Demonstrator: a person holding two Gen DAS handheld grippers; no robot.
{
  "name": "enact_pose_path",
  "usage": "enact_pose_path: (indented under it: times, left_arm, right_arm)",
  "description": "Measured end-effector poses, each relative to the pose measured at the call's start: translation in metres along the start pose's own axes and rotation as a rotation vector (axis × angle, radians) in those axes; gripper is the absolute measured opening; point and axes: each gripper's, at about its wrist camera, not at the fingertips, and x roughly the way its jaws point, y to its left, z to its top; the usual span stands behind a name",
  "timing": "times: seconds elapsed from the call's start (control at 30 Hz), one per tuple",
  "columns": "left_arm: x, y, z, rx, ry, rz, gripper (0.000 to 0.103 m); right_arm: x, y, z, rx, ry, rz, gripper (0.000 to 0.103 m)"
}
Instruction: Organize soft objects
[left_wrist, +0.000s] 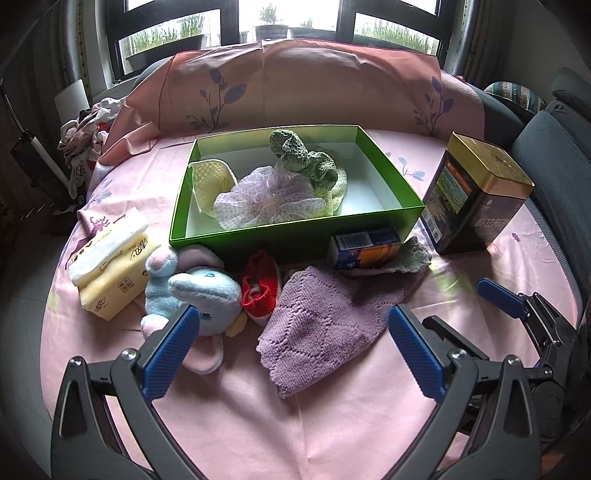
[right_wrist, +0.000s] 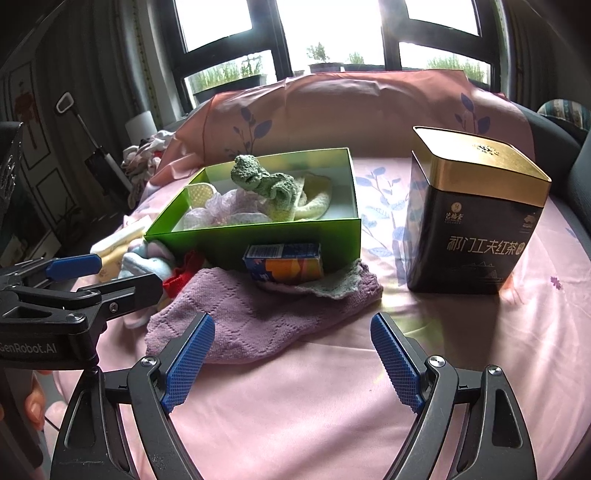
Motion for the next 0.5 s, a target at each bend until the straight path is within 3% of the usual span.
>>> enact_pose_path:
  times: [0.13, 0.37, 0.5]
  left_arm:
    - [0.01, -0.003, 0.004, -0.01, 0.018, -0.06, 0.102]
    - [0.025, -0.011, 0.011, -0.003, 0.016, -0.083, 0.102]
    - [0.036, -0.018, 0.017, 0.007, 0.023, -0.133, 0.101]
  right_arm:
    - [0.01, -0.006, -0.001, 0.008, 0.009, 0.01, 0.087]
    - [0.024, -0.018, -0.001, 0.034, 0.02, 0.029, 0.087]
    - [0.033, -0.022, 0.002, 0.03, 0.013, 0.036, 0.087]
